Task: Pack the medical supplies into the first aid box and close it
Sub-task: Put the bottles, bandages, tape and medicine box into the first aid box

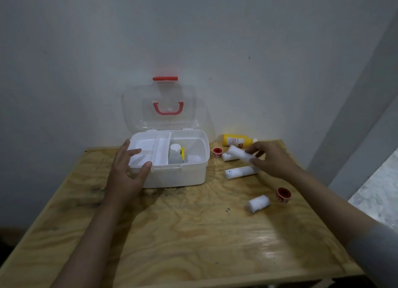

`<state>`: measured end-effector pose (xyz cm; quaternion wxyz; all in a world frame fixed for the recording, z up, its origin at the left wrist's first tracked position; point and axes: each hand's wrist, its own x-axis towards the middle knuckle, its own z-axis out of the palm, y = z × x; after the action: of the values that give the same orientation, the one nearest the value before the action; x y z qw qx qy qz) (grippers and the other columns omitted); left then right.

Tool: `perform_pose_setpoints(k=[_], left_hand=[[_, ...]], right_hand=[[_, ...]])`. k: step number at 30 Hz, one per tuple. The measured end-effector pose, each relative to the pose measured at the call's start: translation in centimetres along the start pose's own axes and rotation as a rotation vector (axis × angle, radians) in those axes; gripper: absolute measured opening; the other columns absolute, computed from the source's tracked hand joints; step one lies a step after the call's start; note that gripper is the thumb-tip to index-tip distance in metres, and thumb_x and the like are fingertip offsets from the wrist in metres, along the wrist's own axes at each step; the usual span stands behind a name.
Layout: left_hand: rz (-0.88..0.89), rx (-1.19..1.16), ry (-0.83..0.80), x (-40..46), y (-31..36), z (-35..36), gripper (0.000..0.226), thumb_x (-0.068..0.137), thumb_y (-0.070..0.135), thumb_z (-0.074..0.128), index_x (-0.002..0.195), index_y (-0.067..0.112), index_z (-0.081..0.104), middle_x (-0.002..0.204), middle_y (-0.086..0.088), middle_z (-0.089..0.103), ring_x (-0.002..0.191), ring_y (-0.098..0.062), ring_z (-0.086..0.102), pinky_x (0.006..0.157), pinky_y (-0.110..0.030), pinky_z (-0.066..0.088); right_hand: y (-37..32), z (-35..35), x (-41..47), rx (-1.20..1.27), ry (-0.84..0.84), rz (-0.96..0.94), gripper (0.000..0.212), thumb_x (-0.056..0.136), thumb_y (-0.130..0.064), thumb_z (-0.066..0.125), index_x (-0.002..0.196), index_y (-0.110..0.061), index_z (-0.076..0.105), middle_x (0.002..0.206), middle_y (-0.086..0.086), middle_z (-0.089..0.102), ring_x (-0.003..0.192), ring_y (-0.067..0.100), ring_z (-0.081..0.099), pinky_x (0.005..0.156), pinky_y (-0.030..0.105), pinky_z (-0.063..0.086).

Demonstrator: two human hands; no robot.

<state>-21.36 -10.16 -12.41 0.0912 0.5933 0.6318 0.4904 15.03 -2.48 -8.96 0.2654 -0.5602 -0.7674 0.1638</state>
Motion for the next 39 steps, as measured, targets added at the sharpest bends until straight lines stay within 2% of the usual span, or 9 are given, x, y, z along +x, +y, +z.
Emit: perform_pose_setpoints(k=[5,8,12,17,23,26,29,33,39], left_hand=[[0.004,-0.014,0.002,-0.1,0.0,0.0,0.039,0.084,0.033,0.063,0.122,0.025,0.053,0.154,0.010,0.028,0.139,-0.013,0.028,0.102,-0.030,0.031],[-0.002,-0.009,-0.007,-0.1,0.0,-0.1,0.041,0.084,0.034,0.063,0.123,0.026,0.053,0.154,0.010,0.027,0.139,-0.013,0.028,0.101,-0.030,0.032],[-0.004,-0.001,-0.003,-0.1,0.2,-0.1,0.042,0.084,0.034,0.063,0.124,0.024,0.053,0.155,0.009,0.026,0.139,-0.015,0.027,0.100,-0.031,0.032],[-0.002,0.017,0.000,0.0,0.1,0.1,0.042,0.084,0.032,0.063,0.124,0.022,0.053,0.155,0.007,0.027,0.140,-0.016,0.027,0.100,-0.031,0.031],[0.008,0.019,0.011,0.0,0.0,0.1,0.040,0.084,0.030,0.064,0.122,0.022,0.053,0.154,0.007,0.028,0.139,-0.015,0.027,0.101,-0.030,0.031],[0.009,0.022,0.012,0.0,0.0,0.1,0.041,0.084,0.031,0.064,0.123,0.021,0.054,0.154,0.007,0.028,0.139,-0.015,0.028,0.101,-0.031,0.031],[0.019,0.019,0.007,0.1,-0.1,0.1,0.041,0.084,0.030,0.064,0.122,0.020,0.054,0.154,0.007,0.028,0.139,-0.015,0.028,0.101,-0.031,0.032],[0.026,0.008,0.002,0.1,-0.2,0.1,0.040,0.083,0.030,0.064,0.121,0.021,0.054,0.154,0.006,0.028,0.139,-0.015,0.028,0.100,-0.031,0.033],[0.023,-0.007,0.012,0.1,-0.2,0.2,0.041,0.083,0.031,0.065,0.121,0.021,0.054,0.154,0.006,0.028,0.139,-0.016,0.029,0.099,-0.031,0.036]], right_hand=[[-0.7,1.6,1.1,0.025,-0.135,-0.027,0.009,0.081,-0.010,0.065,0.084,-0.019,0.066,0.082,-0.012,0.062,0.080,0.007,0.056,0.064,0.010,0.035],[0.0,1.5,1.1,0.062,-0.167,-0.042,0.006,0.081,-0.021,0.068,0.087,-0.022,0.068,0.087,-0.013,0.064,0.083,0.002,0.057,0.070,0.017,0.038],[1.1,1.2,0.3,0.021,-0.230,-0.009,0.036,0.070,-0.038,0.077,0.103,-0.031,0.066,0.108,-0.011,0.060,0.100,0.007,0.054,0.082,0.025,0.043],[2.7,1.4,-0.2,0.011,-0.268,-0.013,0.044,0.065,-0.031,0.082,0.106,-0.034,0.064,0.114,-0.008,0.061,0.105,0.010,0.055,0.086,0.026,0.047],[3.0,1.9,-0.5,0.003,-0.148,-0.093,0.029,0.066,-0.034,0.080,0.092,-0.035,0.067,0.096,-0.010,0.065,0.089,0.007,0.059,0.075,0.027,0.050],[2.7,1.7,-0.7,-0.025,-0.059,-0.121,0.026,0.065,-0.035,0.079,0.087,-0.035,0.066,0.089,-0.012,0.060,0.080,0.003,0.056,0.067,0.025,0.044],[1.3,0.2,-0.6,0.028,0.003,-0.183,0.025,0.064,-0.031,0.080,0.083,-0.033,0.064,0.089,-0.005,0.059,0.079,0.011,0.057,0.065,0.028,0.047],[-2.8,-2.4,0.5,0.139,0.082,-0.303,0.022,0.063,-0.023,0.076,0.083,-0.021,0.068,0.090,0.005,0.059,0.079,0.012,0.056,0.067,0.016,0.045],[-9.8,-3.8,4.5,-0.034,-0.105,-0.402,0.023,0.068,-0.016,0.077,0.089,-0.023,0.070,0.099,0.001,0.058,0.087,0.014,0.055,0.070,0.021,0.045]])
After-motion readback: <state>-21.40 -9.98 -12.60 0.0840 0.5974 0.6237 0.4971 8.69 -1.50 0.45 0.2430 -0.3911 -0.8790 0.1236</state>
